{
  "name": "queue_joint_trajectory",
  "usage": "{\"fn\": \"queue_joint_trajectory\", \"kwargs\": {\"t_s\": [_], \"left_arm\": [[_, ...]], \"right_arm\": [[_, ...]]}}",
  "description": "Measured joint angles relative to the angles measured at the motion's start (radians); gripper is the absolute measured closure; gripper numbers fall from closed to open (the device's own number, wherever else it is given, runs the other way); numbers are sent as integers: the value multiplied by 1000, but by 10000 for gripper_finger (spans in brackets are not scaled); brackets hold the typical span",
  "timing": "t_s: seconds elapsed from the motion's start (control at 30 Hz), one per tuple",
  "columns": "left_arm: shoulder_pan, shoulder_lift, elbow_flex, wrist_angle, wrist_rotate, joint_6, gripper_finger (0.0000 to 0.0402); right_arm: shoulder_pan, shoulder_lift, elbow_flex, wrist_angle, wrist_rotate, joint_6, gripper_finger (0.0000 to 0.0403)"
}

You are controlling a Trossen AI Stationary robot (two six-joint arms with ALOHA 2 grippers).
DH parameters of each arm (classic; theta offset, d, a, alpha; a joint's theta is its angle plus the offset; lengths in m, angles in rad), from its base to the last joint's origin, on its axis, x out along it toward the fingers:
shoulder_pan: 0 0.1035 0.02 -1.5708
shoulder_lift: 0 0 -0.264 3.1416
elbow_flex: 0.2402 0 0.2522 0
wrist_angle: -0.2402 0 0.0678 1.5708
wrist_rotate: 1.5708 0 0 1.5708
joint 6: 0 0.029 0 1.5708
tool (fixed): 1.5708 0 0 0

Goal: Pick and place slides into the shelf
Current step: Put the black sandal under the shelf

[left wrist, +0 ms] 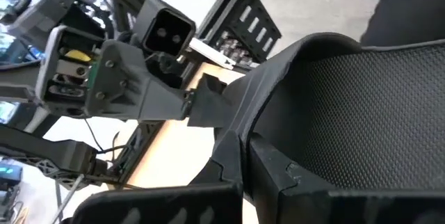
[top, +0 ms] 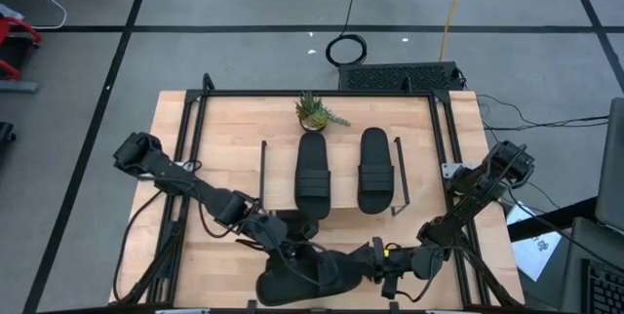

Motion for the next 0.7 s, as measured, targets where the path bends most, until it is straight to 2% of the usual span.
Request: {"fn": "queue_joint_trajectory", "kwargs": {"t_s": [0.13, 0.3, 0.43, 0.6, 0.7], "left_arm": [[2, 0, 0, 8, -1, 0, 402], [12, 0, 0, 13, 23, -18, 402], [12, 0, 0, 4, 33, -25, 402], [11, 0, -1, -24, 45, -41, 402], [9, -1, -1, -34, 47, -47, 401]], "right_arm": [[-9, 12, 2, 61, -9, -26, 122], [-28, 56, 2, 191, -97, -95, 122], [-46, 105, 43, 196, -157, -99, 122], [-46, 181, 119, 189, -133, -150, 125], [-45, 207, 156, 189, -126, -139, 150]]}}
